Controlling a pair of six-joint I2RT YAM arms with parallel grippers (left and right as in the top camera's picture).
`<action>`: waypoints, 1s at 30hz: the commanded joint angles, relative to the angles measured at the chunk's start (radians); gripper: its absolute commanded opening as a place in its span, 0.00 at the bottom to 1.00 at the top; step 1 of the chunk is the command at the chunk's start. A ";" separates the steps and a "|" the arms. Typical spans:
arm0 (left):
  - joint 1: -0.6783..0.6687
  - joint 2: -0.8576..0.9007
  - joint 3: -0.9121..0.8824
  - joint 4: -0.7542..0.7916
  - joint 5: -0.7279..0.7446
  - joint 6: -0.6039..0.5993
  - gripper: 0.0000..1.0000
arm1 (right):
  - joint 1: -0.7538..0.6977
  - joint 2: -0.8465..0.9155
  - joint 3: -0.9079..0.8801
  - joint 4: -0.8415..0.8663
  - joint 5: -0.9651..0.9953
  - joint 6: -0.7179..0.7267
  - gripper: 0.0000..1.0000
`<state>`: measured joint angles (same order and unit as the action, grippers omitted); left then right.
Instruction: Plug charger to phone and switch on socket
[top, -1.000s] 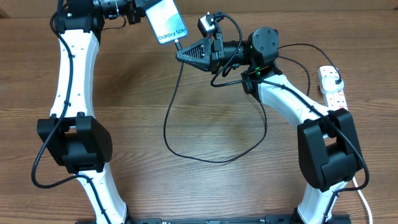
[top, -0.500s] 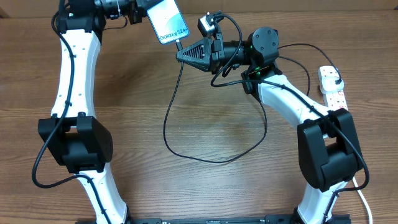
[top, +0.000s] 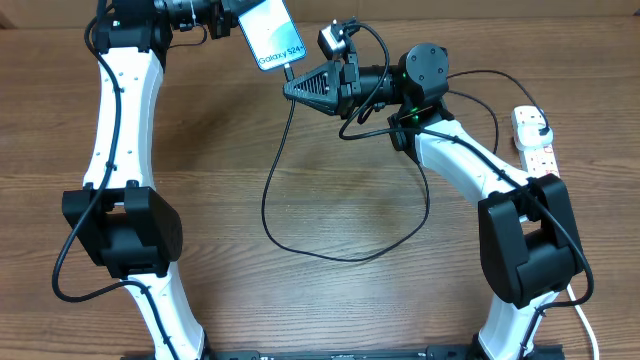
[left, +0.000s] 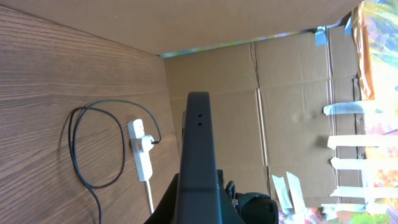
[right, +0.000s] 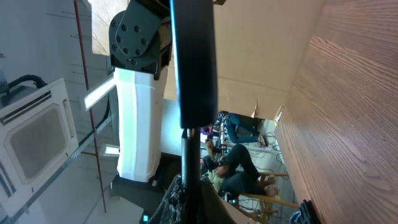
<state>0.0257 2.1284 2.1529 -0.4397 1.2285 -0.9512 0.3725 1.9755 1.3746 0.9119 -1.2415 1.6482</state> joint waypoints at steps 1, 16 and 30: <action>-0.012 -0.003 0.010 0.011 0.016 0.000 0.04 | -0.007 -0.042 0.020 0.006 0.009 -0.003 0.04; -0.007 -0.003 0.010 0.052 0.038 -0.032 0.04 | -0.007 -0.042 0.020 0.006 -0.004 -0.003 0.04; -0.007 -0.003 0.010 0.051 0.047 0.026 0.04 | -0.007 -0.042 0.020 0.006 -0.006 -0.003 0.04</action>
<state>0.0257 2.1284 2.1529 -0.3958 1.2419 -0.9615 0.3729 1.9755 1.3746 0.9123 -1.2427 1.6485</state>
